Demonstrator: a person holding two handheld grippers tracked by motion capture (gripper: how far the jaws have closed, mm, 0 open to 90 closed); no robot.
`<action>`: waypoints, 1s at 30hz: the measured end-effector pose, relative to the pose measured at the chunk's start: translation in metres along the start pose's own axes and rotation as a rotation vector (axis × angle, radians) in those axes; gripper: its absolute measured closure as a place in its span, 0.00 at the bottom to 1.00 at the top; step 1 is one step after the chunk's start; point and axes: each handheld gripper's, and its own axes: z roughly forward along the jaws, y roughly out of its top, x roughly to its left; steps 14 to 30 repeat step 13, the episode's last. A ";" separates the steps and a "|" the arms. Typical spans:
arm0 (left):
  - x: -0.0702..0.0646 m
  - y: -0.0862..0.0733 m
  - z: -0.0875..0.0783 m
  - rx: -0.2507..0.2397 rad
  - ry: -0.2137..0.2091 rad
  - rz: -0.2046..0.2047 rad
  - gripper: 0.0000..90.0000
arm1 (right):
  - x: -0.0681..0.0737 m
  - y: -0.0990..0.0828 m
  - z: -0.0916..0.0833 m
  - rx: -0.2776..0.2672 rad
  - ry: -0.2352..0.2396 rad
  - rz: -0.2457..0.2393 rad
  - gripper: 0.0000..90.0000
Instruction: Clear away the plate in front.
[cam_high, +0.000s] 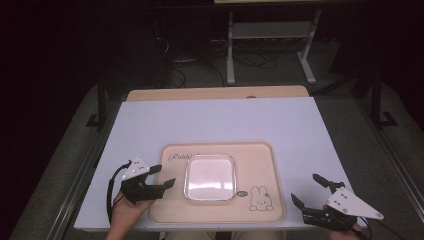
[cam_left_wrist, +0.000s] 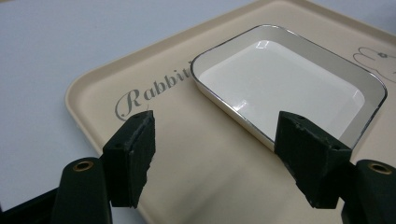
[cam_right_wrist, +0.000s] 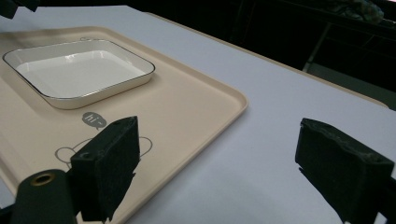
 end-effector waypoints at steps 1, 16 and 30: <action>0.001 0.000 0.000 -0.003 0.001 -0.006 0.32 | 0.000 0.000 0.000 0.001 0.001 -0.002 0.14; 0.003 0.000 0.001 -0.016 -0.016 -0.025 0.32 | 0.001 0.001 0.001 0.007 0.007 -0.007 0.14; 0.003 0.000 0.001 -0.016 -0.016 -0.025 0.32 | 0.001 0.001 0.001 0.007 0.007 -0.007 0.14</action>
